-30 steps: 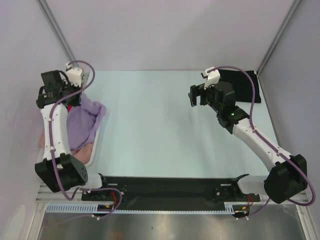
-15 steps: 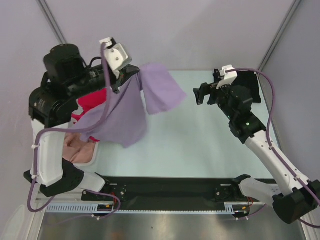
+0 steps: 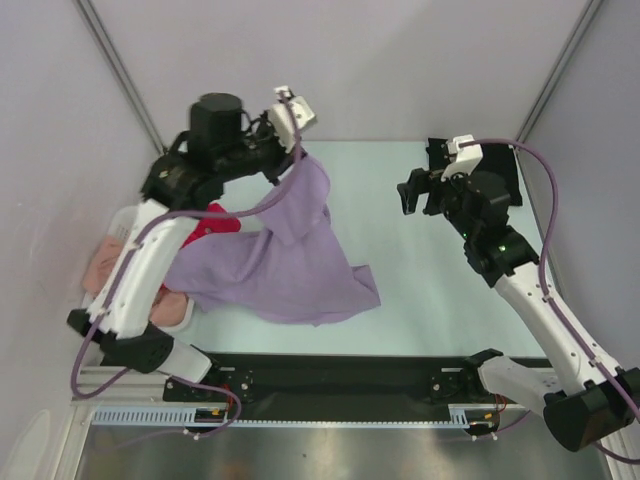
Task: Fold and stack the t-shirts
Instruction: Move the tshirt to the center of the board
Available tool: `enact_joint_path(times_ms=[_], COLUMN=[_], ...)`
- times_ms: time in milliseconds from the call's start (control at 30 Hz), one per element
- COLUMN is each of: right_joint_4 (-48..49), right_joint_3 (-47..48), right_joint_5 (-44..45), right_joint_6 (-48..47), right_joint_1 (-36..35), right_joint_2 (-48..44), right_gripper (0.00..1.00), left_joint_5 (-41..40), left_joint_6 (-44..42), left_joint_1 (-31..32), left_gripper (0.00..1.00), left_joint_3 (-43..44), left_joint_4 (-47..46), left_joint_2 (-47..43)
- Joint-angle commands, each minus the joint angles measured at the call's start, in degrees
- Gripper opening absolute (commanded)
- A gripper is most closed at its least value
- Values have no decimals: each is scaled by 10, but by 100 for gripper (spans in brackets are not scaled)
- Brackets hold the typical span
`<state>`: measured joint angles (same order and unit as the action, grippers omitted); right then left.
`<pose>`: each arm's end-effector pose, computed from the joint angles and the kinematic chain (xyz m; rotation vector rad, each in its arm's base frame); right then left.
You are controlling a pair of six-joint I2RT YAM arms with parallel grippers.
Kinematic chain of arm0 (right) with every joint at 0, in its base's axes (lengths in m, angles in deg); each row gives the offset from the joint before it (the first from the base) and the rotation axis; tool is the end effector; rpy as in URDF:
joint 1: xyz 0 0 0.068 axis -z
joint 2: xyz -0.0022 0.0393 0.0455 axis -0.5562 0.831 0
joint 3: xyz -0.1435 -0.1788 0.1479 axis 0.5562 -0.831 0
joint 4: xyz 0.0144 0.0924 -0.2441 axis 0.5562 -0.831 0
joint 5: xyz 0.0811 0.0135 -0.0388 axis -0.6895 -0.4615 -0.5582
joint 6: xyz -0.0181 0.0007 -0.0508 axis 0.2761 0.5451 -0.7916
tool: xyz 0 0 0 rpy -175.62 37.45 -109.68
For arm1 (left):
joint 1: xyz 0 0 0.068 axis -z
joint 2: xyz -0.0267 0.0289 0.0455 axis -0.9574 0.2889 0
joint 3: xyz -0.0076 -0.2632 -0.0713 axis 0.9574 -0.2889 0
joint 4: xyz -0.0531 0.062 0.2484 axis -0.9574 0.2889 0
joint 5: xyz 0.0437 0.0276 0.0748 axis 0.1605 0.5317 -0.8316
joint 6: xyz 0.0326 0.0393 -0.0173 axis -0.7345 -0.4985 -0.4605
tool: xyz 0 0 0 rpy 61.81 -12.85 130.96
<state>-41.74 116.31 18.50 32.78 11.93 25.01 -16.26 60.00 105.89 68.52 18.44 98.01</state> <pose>0.2191 0.0872 0.3964 -0.2622 1.6734 0.3111 0.2046 -0.1440 0.5432 1.0532 1.4885 -0.3879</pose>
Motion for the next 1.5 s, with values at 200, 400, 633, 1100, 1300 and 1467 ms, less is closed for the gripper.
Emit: enact_joint_path(times_ms=[200, 400, 633, 1100, 1300, 1467], right_joint_4=[-10, 52, 13, -52, -91, -111], right_joint_3=[-61, -70, 36, 118, 145, 176], right_joint_5=[-114, -106, -79, 6, 25, 19], right_joint_6=[30, 30, 55, 43, 45, 26], right_joint_1=[-73, -188, -218, -252, -224, -201], right_joint_2=[102, 222, 388, 503, 415, 292], right_gripper=[89, 100, 100, 34, 0, 0], left_joint_5=[-43, -68, -86, -35, -54, -116], left_joint_6=[18, -4, 54, -23, -30, -45], left_joint_1=[-86, -101, -360, -511, -538, -578], left_gripper=[0, 100, 100, 76, 0, 0], left_joint_3=[-222, -253, -357, -542, -543, -512], left_joint_4=[-164, -109, -99, -102, -120, -162], left_joint_2=[27, 53, -61, -55, -70, -89])
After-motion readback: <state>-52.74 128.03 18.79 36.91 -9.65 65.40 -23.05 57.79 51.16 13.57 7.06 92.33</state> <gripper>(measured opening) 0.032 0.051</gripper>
